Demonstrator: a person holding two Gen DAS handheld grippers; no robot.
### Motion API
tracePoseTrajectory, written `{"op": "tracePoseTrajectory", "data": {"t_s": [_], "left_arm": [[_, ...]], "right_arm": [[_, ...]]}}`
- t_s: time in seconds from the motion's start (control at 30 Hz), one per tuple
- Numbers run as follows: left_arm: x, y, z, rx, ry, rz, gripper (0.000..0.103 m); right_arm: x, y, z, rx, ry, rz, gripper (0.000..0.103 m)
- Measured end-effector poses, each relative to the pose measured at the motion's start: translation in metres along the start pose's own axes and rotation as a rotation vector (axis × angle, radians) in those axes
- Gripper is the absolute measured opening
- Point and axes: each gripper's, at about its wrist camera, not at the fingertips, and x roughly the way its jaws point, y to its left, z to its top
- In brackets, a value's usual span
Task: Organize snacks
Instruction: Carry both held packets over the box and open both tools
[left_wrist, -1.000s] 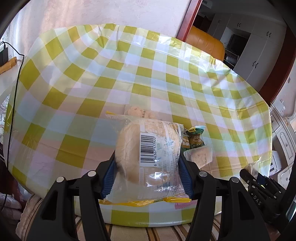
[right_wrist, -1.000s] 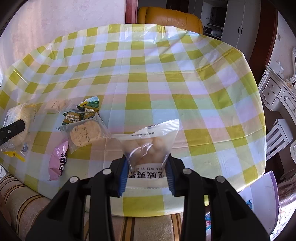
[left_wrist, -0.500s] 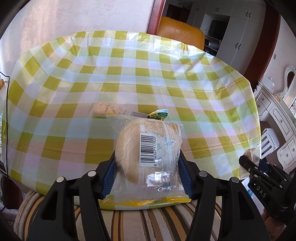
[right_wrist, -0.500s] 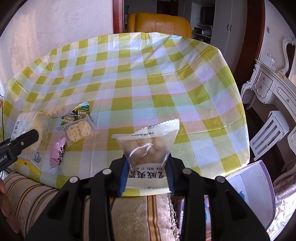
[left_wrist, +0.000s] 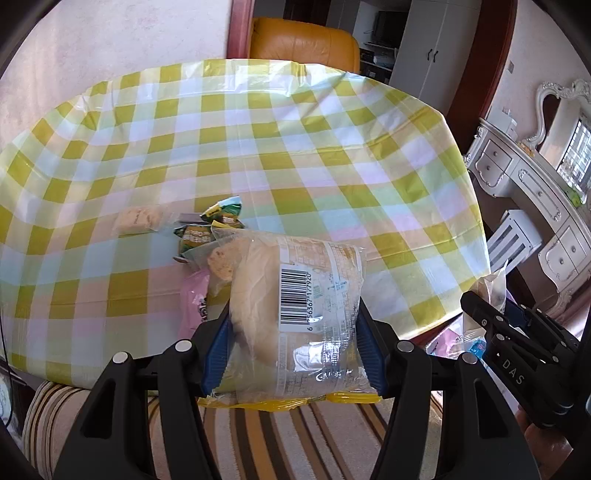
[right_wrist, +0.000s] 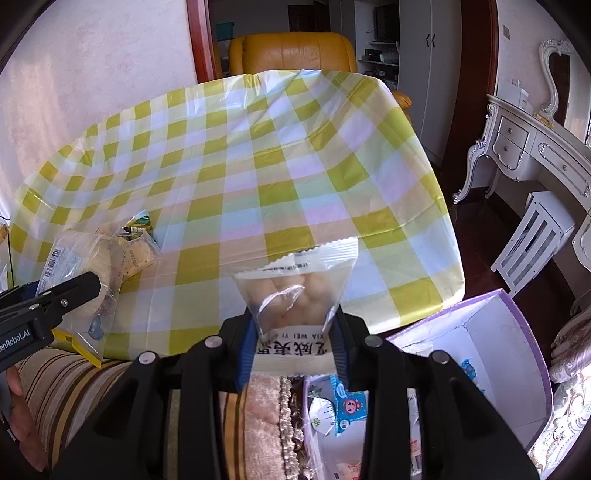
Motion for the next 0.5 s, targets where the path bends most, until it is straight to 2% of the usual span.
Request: {"op": "tracePoseTrajectory", "data": {"t_s": [0.3, 0.5], "left_arm": [[0.017, -0.077, -0.010, 0.138, 0.078, -0.089, 0.058], [0.037, -0.139, -0.022, 0.246, 0.166, -0.188, 0.058]], "right_arm": [[-0.002, -0.082, -0.035, 0.128, 0.033, -0.087, 0.035], [0.001, -0.133, -0.067, 0.205, 0.082, -0.153, 0.035]]}}
